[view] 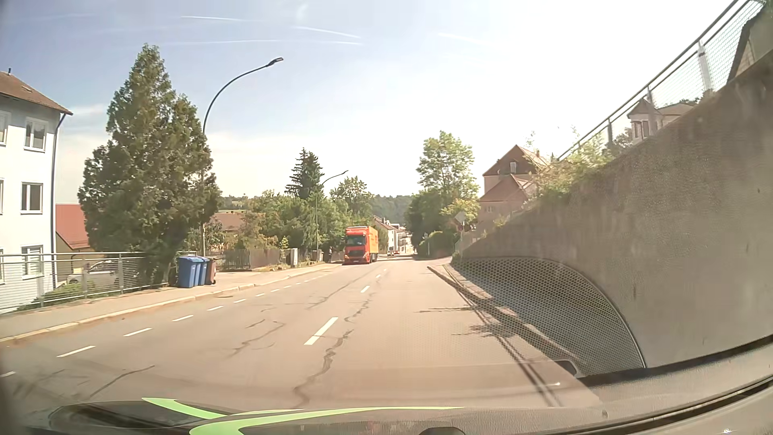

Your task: Follow the waypoints while adhering to traffic rules and regulations

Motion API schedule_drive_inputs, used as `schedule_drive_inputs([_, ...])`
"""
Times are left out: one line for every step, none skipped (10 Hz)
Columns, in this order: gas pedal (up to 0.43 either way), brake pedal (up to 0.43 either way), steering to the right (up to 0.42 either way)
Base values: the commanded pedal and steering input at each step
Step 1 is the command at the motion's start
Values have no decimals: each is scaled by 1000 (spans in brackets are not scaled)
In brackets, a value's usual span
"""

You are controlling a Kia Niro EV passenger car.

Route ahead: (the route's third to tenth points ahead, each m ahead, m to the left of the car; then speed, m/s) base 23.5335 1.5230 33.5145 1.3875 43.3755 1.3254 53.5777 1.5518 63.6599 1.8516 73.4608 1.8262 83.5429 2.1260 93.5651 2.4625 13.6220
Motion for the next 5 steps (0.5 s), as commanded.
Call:
schedule_drive_inputs([0, 159, 1])
schedule_drive_inputs([0, 171, 1])
schedule_drive_inputs([0, 171, 1])
schedule_drive_inputs([0, 177, 2])
schedule_drive_inputs([0, 177, 2])
